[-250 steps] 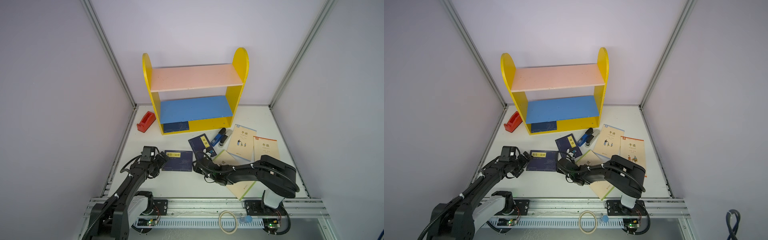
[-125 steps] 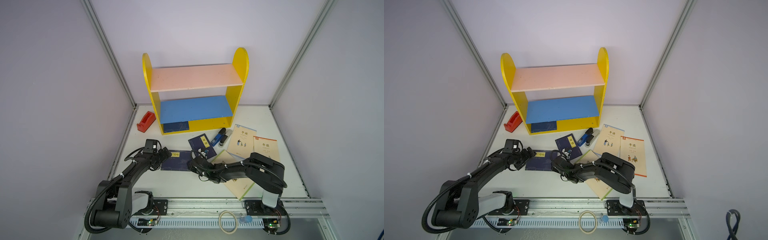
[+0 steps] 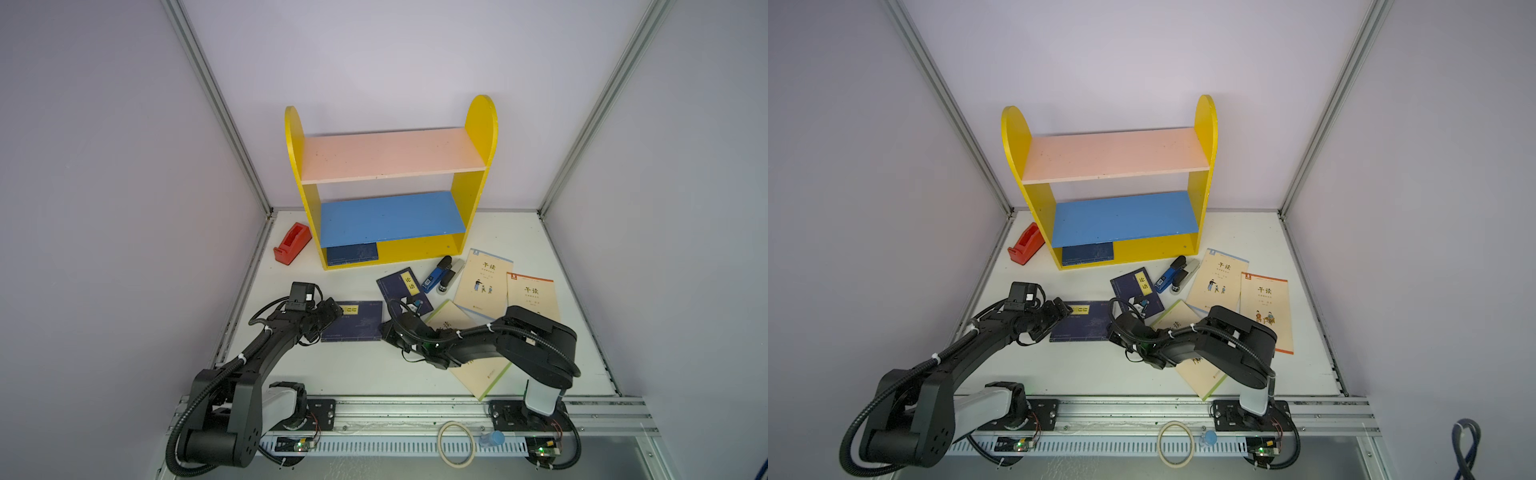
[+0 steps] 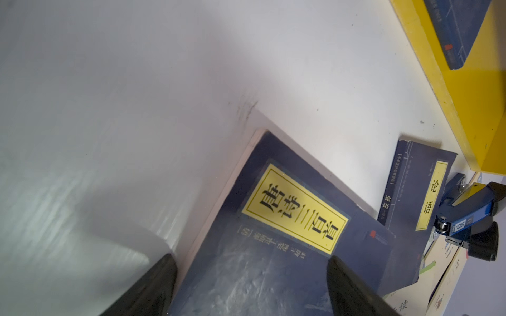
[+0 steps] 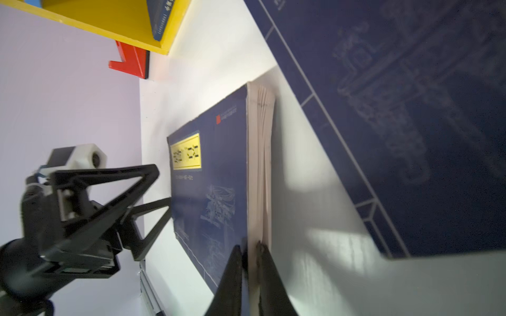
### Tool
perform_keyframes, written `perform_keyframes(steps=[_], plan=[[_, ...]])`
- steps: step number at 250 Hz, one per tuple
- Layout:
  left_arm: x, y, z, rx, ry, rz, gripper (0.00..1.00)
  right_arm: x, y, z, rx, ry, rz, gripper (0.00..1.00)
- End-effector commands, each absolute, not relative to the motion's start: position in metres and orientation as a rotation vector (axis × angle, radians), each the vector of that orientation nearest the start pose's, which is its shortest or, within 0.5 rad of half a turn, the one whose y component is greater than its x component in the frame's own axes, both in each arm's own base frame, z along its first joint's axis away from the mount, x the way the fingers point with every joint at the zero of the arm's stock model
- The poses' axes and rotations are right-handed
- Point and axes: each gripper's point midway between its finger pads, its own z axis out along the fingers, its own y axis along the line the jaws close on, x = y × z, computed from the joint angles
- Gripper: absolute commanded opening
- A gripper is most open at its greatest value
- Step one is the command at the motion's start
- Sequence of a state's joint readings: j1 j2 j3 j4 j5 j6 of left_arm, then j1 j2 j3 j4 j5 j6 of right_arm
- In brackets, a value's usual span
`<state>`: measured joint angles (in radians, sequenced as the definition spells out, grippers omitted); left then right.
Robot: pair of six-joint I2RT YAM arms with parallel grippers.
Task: Stacking books/files
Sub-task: Pick up the book at the center of the table.
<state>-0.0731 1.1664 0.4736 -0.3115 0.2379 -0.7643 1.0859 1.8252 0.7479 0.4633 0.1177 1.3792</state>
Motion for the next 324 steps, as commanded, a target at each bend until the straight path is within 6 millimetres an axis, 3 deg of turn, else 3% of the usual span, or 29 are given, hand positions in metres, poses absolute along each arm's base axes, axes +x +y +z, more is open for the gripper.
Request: perform_keyframes(steps=[1,84,122,162,179,218,258,293,324], plan=[[0.242,-0.063,0.031,-0.879,2.626,-0.607,0.89,0.231,0.404,0.057,0.393,2.398,1.236,0.03],[0.239,-0.053,0.035,-0.945,2.592,-0.597,0.94,0.233,0.398,0.055,0.421,2.382,1.248,0.0],[0.234,-0.035,0.036,-1.093,2.521,-0.633,0.97,0.238,0.385,0.069,0.448,2.335,1.246,0.0],[0.225,-0.023,0.054,-1.188,2.392,-0.721,1.0,0.24,0.38,0.085,0.451,2.293,1.248,0.0],[0.221,-0.029,0.062,-1.214,2.345,-0.809,1.0,0.241,0.384,0.089,0.444,2.289,1.267,0.0],[0.215,-0.067,0.07,-1.239,2.264,-1.136,1.0,0.242,0.395,0.092,0.439,2.284,1.323,0.0],[0.206,-0.085,0.08,-1.22,2.244,-1.157,1.0,0.241,0.403,0.09,0.448,2.285,1.369,0.0],[0.207,-0.086,0.093,-1.199,2.19,-1.124,1.0,0.239,0.406,0.086,0.458,2.292,1.399,0.0],[0.216,-0.101,0.087,-1.21,2.132,-1.292,1.0,0.238,0.406,0.086,0.462,2.289,1.416,0.0]])
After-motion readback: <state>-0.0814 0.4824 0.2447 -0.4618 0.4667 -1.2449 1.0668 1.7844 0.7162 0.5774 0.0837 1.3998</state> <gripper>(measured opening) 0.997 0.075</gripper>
